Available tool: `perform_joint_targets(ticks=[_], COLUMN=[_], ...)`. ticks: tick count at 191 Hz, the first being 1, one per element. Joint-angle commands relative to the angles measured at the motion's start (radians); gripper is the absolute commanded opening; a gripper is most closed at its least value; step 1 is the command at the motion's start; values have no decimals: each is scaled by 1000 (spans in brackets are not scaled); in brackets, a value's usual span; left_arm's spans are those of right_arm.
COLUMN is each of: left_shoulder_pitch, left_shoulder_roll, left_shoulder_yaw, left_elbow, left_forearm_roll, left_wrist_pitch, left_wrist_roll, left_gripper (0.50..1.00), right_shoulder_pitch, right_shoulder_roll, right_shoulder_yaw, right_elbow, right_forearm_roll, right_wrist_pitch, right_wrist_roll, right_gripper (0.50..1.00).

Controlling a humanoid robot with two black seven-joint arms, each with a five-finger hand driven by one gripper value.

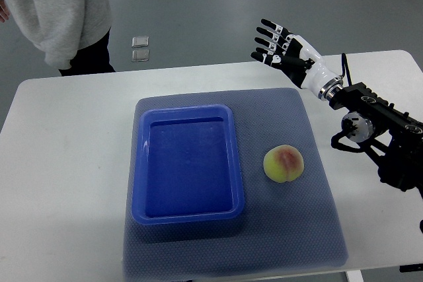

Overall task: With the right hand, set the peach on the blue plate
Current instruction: 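Lower the right hand over the peach beside the blue tray, then close the right hand fingers around the peach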

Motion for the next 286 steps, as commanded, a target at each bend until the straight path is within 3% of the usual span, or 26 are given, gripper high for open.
perform_joint_targets(ticks=[1, 2, 4, 8, 20, 21, 23, 34, 43, 44, 46, 55, 64, 65, 70, 84, 85, 103, 137, 174, 231, 256, 286], left_shoulder_pitch=[-2, -2, -7, -10, -10, -11, -13, -15, -15, -18, -19, -27, -27, -28, -30, -30, -30, -30, -30, -30, -30, -30, -30], left_shoulder_roll=[0, 0, 0, 0, 0, 0, 0, 0, 0, 0, 0, 0, 0, 0, 0, 0, 0, 0, 0, 0, 0, 0, 0], left_shoulder_yaw=[0, 0, 1, 0, 1, 1, 1, 1, 1, 1, 1, 1, 1, 1, 1, 1, 1, 1, 1, 1, 1, 3, 3], left_elbow=[-1, -1, -1, -1, -1, -1, -1, -6, -6, -16, -18, -24, -24, -32, -38, -43, -49, -49, -49, -43, -38, -39, -39], left_forearm_roll=[2, 2, 2, 2, 2, 3, 3, 5, 5, 5, 5, 5, 5, 5, 5, 5, 5, 5, 3, 3, 3, 3, 3], left_wrist_pitch=[-3, -3, -4, -4, -4, -8, -9, -9, -9, -9, -9, -11, -11, -9, -11, -11, -11, -11, -11, -11, -8, -8, -8], left_wrist_roll=[0, 0, 0, 0, 0, 0, 0, 0, 0, 0, 0, 0, 0, 0, 0, 0, 0, 0, 0, 0, 0, 0, 0], left_gripper=[1000, 1000, 1000, 1000, 1000, 1000, 1000, 1000, 1000, 1000, 1000, 1000, 1000, 1000, 1000, 1000, 1000, 1000, 1000, 1000, 1000, 1000, 1000], right_shoulder_pitch=[82, 82, 203, 252, 275, 407, 436, 568, 568, 696, 724, 820, 820, 922, 984, 1022, 1103, 1206, 1194, 1107, 1016, 929, 889], right_shoulder_roll=[-89, -89, -177, -200, -210, -253, -263, -298, -298, -325, -330, -333, -333, -332, -327, -322, -306, -232, -178, -148, -140, -140, -143], right_shoulder_yaw=[-136, -136, -340, -415, -452, -633, -671, -819, -819, -939, -964, -1044, -1044, -1134, -1189, -1224, -1304, -1419, -1443, -1442, -1442, -1439, -1436], right_elbow=[32, 32, 60, 67, 72, 99, 109, 155, 155, 200, 210, 247, 247, 297, 333, 359, 418, 497, 518, 512, 504, 478, 469], right_forearm_roll=[-69, -69, -108, -120, -126, -153, -160, -172, -172, -172, -172, -172, -172, -172, -172, -172, -174, -174, -169, -171, -180, -198, -226], right_wrist_pitch=[34, 34, 65, 72, 76, 86, 86, 92, 92, 118, 128, 171, 171, 216, 233, 237, 243, 241, 226, 152, 115, 51, 31], right_wrist_roll=[1, 1, -1, 1, 1, 1, 1, 1, 1, -1, -1, -2, -2, -28, -56, -76, -125, -180, -194, -193, -193, -194, -193], right_gripper=[930, 930, 930, 932, 932, 932, 932, 932, 932, 932, 932, 932, 932, 932, 932, 932, 932, 932, 930, 930, 930, 930, 930])
